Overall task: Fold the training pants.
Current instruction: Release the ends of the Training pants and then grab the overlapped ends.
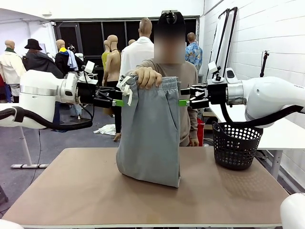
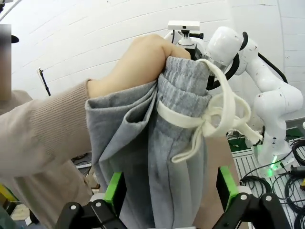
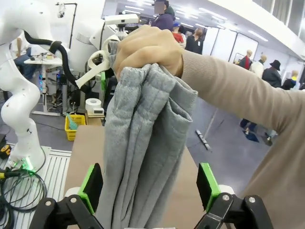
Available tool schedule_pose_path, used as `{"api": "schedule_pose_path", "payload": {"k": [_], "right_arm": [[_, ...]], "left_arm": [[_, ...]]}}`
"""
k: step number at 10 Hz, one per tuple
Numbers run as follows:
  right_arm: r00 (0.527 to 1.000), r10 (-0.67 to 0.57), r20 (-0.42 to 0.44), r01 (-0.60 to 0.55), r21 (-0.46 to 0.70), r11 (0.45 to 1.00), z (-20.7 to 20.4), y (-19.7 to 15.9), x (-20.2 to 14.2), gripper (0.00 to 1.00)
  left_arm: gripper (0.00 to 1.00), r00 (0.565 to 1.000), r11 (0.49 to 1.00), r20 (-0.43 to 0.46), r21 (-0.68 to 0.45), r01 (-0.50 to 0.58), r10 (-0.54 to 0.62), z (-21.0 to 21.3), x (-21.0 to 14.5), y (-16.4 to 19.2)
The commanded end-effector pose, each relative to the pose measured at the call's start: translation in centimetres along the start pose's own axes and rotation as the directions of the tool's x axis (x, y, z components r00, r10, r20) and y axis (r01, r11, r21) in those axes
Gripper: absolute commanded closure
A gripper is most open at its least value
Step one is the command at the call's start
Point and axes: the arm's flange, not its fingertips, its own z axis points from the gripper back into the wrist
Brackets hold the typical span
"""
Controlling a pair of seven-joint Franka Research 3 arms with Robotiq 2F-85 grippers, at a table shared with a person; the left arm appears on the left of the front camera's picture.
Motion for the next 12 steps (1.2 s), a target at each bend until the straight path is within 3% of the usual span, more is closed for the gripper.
{"api": "schedule_pose_path", "payload": {"k": [1,7,12], "right_arm": [[1.0,-0.011,-0.023,0.01,-0.056,0.998,0.9,0.9,0.2,0.0],[0.999,-0.035,-0.011,0.035,-0.073,0.997,1.8,1.3,0.0,0.0],[0.997,-0.078,0.02,0.079,-0.042,0.996,0.6,1.4,-0.1,0.0]], "left_arm": [[0.0,1.0,0.999,0.005,0.042,-0.014,0.014,0.6,0.3,-0.5],[0.0,1.0,0.998,0.014,0.055,-0.009,0.008,1.4,0.2,-1.1],[0.0,0.999,0.997,-0.002,0.068,0.039,-0.039,-0.1,0.1,0.9]]}}
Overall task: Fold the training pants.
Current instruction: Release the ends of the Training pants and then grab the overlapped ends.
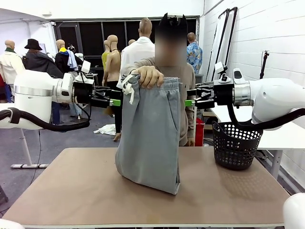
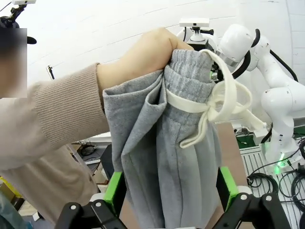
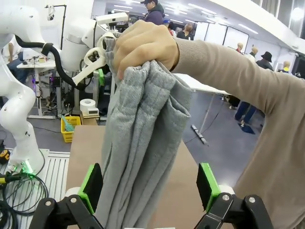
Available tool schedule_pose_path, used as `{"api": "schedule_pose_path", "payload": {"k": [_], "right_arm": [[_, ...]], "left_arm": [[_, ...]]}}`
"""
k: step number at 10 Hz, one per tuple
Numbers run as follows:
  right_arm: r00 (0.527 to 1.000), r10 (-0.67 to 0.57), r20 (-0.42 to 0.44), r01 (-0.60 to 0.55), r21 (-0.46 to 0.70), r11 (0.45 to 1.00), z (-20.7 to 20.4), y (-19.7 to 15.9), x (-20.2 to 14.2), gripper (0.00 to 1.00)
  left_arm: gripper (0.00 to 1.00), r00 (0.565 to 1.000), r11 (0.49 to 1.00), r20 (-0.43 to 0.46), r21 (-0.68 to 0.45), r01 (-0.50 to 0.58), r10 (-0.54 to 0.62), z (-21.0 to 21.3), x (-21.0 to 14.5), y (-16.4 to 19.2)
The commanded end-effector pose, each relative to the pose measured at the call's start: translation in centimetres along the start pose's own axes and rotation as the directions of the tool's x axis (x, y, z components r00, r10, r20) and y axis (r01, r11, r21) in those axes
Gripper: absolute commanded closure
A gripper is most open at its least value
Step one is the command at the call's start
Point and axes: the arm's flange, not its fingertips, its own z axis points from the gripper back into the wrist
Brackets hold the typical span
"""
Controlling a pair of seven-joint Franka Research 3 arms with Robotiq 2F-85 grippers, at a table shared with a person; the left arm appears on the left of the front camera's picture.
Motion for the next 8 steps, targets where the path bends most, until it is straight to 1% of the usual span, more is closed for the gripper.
{"api": "schedule_pose_path", "payload": {"k": [1,6,8], "right_arm": [[0.998,-0.056,0.035,0.055,0.007,0.998,-1.0,0.6,0.0,0.0],[0.995,-0.089,0.038,0.087,0.044,0.995,-2.0,0.6,-0.5,0.0],[0.995,-0.094,0.045,0.092,0.043,0.995,-2.2,0.6,-0.5,0.0]], "left_arm": [[0.0,0.999,0.999,0.022,0.016,0.036,-0.036,-1.1,0.2,1.1],[0.0,0.998,0.998,0.019,-0.018,0.063,-0.063,-1.9,1.1,2.3],[0.0,0.998,0.997,0.018,-0.021,0.068,-0.068,-2.3,1.2,2.9]]}}
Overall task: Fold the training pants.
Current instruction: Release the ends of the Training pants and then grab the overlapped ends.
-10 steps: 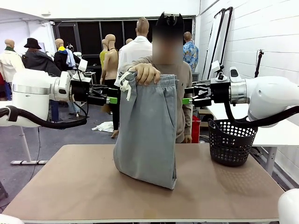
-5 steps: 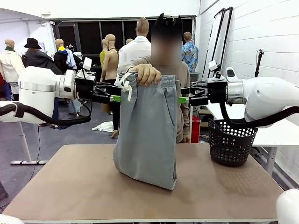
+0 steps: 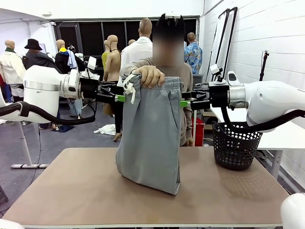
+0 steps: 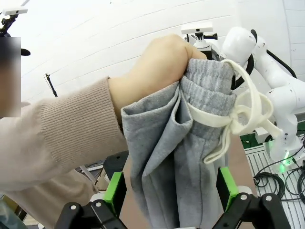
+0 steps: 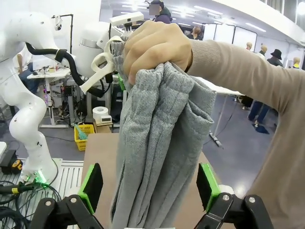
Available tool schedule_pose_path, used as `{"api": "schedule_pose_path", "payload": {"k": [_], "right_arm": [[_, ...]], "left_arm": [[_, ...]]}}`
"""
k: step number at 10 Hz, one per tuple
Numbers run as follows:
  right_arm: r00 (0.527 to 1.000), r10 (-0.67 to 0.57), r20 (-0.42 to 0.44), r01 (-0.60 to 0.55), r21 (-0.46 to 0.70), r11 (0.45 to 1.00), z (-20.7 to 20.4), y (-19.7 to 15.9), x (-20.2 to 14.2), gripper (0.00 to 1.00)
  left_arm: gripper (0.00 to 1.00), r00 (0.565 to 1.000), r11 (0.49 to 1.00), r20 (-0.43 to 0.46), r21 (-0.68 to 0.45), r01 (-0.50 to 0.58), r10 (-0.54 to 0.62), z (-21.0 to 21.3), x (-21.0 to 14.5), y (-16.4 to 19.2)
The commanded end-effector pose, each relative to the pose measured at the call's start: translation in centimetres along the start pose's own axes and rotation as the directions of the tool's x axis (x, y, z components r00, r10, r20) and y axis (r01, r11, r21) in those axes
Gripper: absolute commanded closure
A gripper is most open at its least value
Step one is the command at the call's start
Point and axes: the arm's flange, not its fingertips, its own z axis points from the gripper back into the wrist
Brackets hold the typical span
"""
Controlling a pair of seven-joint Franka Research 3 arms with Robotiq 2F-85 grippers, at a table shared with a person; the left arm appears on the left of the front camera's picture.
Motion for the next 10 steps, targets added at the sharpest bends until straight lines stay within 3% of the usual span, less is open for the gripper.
{"api": "schedule_pose_path", "payload": {"k": [1,10], "right_arm": [[0.999,-0.023,0.025,0.023,-0.012,1.0,-0.7,0.0,-0.1,0.0],[0.998,-0.031,0.053,0.03,0.01,0.999,-2.7,-1.6,-0.4,0.0]], "left_arm": [[0.0,1.0,1.0,0.012,-0.004,0.027,-0.027,-0.8,0.0,0.9],[0.0,0.999,0.998,0.034,-0.07,-0.007,0.009,-3.2,-0.4,1.9]]}}
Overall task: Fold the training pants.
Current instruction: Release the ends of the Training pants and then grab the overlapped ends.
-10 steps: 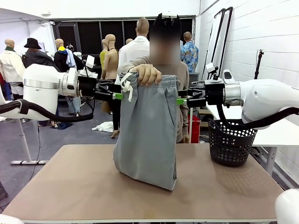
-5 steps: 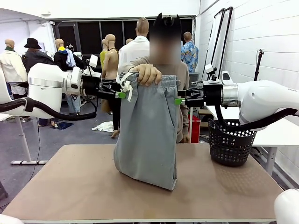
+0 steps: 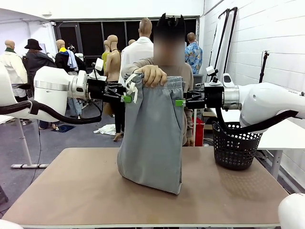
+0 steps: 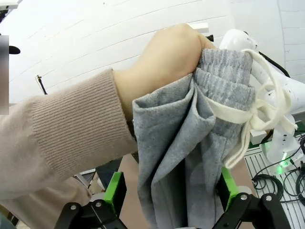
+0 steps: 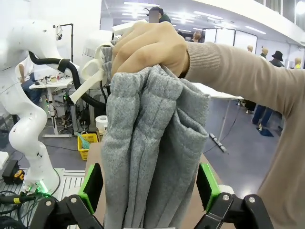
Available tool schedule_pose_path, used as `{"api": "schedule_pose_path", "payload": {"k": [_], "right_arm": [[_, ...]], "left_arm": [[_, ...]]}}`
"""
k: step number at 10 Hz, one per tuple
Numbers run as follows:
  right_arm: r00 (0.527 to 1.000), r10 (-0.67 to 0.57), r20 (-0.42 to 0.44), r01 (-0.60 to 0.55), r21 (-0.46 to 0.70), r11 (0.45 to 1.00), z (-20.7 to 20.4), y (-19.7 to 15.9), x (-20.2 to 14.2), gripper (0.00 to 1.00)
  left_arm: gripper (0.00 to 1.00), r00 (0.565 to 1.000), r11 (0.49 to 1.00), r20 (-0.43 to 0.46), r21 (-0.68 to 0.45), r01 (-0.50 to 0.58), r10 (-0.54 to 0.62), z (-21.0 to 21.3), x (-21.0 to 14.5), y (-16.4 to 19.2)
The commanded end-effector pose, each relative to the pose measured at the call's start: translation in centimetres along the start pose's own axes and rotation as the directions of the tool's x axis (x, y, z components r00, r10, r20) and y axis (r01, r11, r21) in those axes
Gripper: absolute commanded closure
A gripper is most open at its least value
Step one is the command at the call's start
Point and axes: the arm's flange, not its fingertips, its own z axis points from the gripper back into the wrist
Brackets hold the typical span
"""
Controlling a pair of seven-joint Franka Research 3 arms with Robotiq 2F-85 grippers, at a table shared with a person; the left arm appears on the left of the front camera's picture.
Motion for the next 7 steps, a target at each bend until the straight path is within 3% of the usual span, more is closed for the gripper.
{"api": "schedule_pose_path", "payload": {"k": [1,7], "right_arm": [[1.0,0.003,0.012,-0.003,0.006,1.0,-1.2,-0.8,0.1,0.0],[1.0,0.0,0.0,0.0,0.041,0.999,-2.5,-2.0,0.2,0.0]], "left_arm": [[0.0,0.999,0.999,0.04,-0.04,-0.01,0.012,-0.9,0.2,0.5],[0.0,0.99,0.983,0.119,-0.179,-0.049,0.071,-3.7,0.5,0.6]]}}
